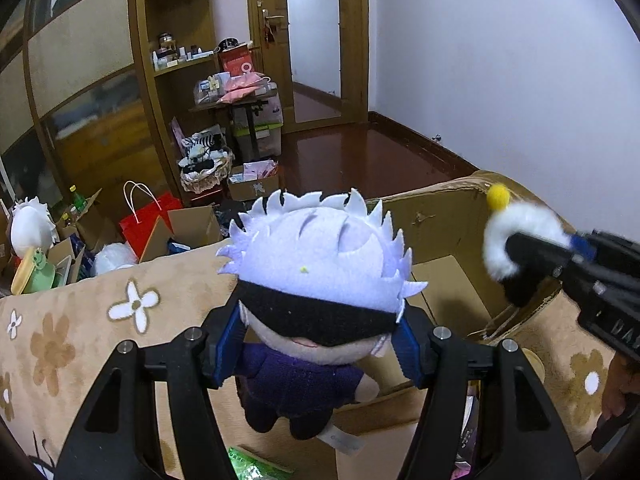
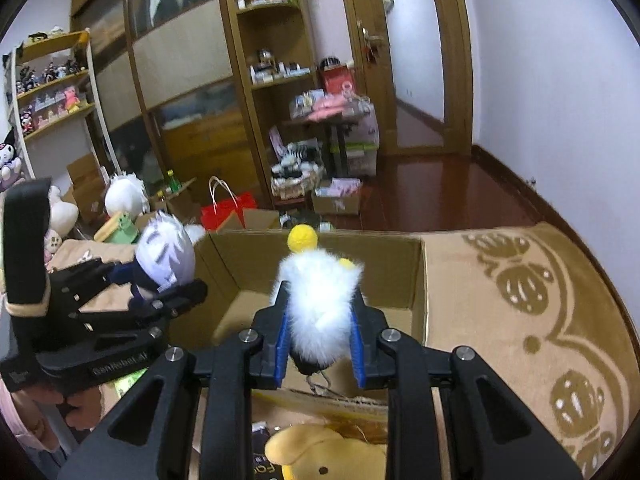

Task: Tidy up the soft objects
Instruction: 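Lift both plushes over the box and open both grippers to drop them in, then lower the left gripper onto the green tissue pack and grasp it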

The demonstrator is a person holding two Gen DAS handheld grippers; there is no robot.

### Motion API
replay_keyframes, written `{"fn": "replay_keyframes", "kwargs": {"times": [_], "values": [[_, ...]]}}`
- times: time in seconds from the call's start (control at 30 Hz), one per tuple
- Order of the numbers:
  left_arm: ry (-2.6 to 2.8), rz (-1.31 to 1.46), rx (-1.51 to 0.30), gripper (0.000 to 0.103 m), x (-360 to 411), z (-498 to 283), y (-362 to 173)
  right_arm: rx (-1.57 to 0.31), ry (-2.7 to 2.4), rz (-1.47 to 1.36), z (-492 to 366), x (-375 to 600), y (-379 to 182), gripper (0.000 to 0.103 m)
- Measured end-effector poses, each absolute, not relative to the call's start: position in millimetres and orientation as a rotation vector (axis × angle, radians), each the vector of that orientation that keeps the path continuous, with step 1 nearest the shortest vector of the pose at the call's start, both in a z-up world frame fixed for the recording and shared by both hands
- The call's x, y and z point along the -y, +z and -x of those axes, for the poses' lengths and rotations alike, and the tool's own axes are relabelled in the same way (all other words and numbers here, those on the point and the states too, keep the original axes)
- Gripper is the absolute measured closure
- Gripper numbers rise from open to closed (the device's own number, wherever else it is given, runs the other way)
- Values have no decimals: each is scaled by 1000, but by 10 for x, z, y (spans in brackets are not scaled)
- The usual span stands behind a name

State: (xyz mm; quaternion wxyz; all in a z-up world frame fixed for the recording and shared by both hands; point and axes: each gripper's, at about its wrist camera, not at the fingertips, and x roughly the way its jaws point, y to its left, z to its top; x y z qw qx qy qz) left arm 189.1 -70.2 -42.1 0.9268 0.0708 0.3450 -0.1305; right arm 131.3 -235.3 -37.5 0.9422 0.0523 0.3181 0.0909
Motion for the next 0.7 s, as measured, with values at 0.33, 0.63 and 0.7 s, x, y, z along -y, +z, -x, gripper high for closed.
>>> {"fn": "replay_keyframes", "kwargs": {"times": [0.33, 0.63, 0.7], "values": [[-263, -103, -735, 22, 626, -1900, -459, -692, 199, -123, -1266, 2353, -511, 73], [-259, -117, -747, 18, 619, -1805, -455, -689, 179, -147, -1138, 2377, -440, 54], [-254, -135, -750, 18, 624, -1761, -456, -683, 173, -158, -1096, 2395, -425, 44]]}}
